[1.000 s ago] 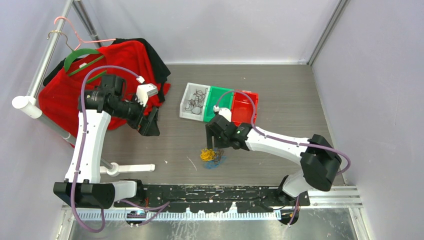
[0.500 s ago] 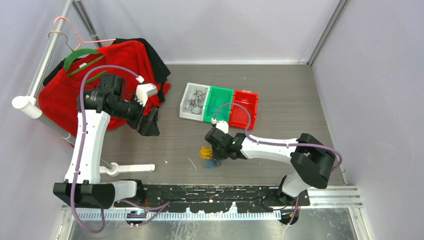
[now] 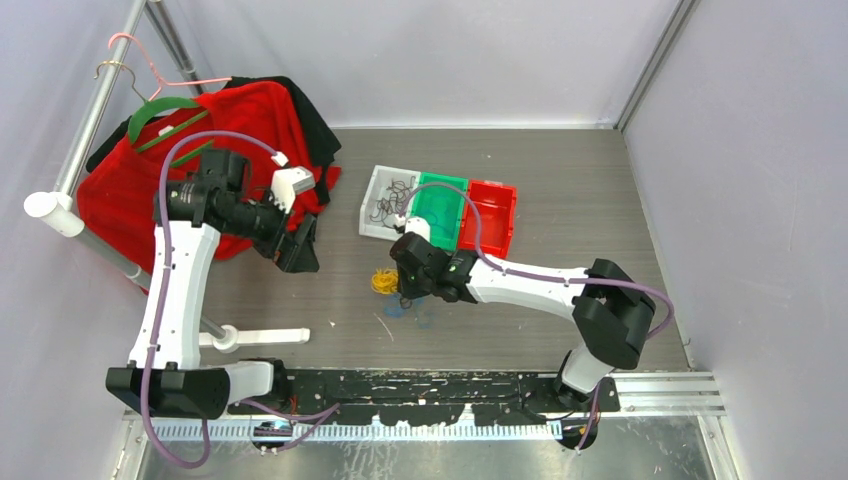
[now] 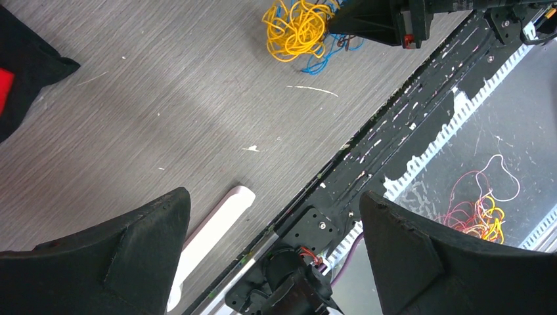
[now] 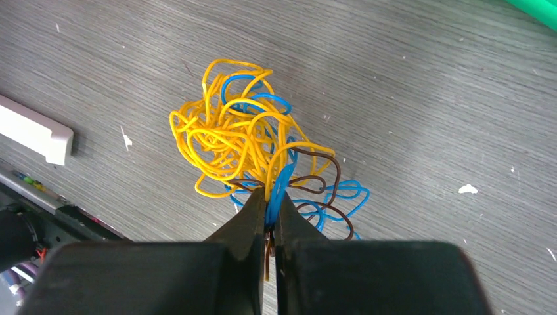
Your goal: Untangle the cables
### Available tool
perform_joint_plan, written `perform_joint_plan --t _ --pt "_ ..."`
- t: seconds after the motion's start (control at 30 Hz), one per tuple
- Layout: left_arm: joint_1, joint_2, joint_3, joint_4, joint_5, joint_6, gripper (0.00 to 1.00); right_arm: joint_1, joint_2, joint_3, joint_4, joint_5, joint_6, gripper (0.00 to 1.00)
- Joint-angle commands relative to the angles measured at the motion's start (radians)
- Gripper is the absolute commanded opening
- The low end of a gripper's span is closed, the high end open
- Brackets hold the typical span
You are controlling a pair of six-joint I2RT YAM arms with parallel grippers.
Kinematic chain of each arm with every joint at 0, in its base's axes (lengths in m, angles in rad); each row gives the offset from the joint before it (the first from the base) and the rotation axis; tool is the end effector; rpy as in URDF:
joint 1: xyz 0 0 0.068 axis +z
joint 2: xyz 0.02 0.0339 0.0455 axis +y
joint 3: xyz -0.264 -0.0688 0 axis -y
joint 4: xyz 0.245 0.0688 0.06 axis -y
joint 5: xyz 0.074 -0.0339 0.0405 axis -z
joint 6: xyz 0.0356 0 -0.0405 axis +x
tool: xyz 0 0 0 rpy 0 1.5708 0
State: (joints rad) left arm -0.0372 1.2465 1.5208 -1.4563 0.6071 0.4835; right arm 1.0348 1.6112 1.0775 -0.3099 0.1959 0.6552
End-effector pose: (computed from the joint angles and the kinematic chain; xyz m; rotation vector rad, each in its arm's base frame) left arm 0.1937 -0.0275 0.3923 0.8104 2.4296 -0.6695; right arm 0.1819 0.2927 0.2229 -0.3745 2.4381 0.5408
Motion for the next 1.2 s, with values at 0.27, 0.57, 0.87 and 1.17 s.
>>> perform_joint_plan --t 0.27,0.57,0.87,1.17 --pt "0.002 -0.029 -0.029 0.012 0.054 0.016 1.0 -0.005 -0.104 -0.085 0.02 0.016 -0.009 0.49" --pt "-0.013 -0.029 -0.052 0.015 0.071 0.012 1.0 -0.021 -0.086 -0.153 0.082 -0.04 -0.008 0.44" --pt "-0.201 0.002 -0.164 0.137 0.006 -0.072 0.98 -0.067 -0.161 -0.19 0.126 -0.108 -0.026 0.63" --pt "-0.353 0.173 -0.259 0.342 -0.037 -0.159 0.92 -0.205 -0.409 -0.339 0.077 -0.203 0.004 0.63"
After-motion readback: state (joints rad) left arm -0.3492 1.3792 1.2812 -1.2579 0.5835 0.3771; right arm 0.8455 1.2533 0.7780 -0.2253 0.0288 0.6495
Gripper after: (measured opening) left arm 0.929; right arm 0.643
